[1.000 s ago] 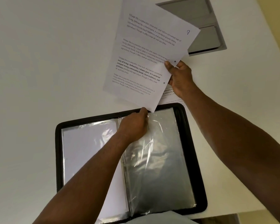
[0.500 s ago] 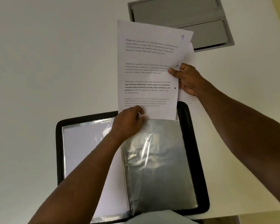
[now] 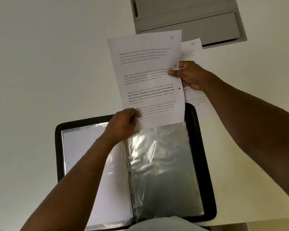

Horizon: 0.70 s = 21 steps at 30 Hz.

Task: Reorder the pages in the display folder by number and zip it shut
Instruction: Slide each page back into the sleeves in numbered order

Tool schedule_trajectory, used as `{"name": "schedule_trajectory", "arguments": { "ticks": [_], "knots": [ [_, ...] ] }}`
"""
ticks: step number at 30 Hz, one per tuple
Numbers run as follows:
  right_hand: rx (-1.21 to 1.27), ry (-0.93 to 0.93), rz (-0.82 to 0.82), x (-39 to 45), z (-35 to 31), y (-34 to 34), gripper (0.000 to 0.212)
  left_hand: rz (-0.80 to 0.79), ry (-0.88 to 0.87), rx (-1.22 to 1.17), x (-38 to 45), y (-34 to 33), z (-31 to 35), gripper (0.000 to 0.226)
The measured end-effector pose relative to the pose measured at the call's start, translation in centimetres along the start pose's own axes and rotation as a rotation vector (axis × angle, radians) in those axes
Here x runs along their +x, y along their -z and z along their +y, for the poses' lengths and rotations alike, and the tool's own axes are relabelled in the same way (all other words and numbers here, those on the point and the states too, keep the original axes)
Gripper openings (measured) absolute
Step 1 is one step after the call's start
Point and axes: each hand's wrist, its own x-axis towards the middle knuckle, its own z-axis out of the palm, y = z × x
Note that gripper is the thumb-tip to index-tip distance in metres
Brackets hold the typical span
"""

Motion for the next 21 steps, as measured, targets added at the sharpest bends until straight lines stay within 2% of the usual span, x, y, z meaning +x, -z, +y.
{"name": "schedule_trajectory", "arguments": {
  "ticks": [5,10,15,18,21],
  "knots": [
    [-0.062,-0.046,-0.081,0.0,0.7,-0.6,0.038,0.012,0.017,-0.084,0.2,-0.6,-0.1,0.018],
    [-0.015,-0.051,-0.073,0.0,1.2,-1.0,0.064,-0.056,0.043,-0.125,0.4,-0.7,0.2,0.022],
    [0.023,-0.062,-0.083,-0.1,1.6,-1.4,0.070,-0.138,0.077,-0.142,1.3,-1.3,1.7,0.014],
    [0.042,-0.083,-0.101,-0.6,1.8,-1.0,0.076,-0.130,0.101,-0.141,1.7,-1.7,2.4,0.012],
    [-0.131,-0.171,-0.204,-1.0,1.8,-0.3,0.067,-0.112,0.133,-0.147,1.8,-1.8,2.6,0.012]
  ]
}}
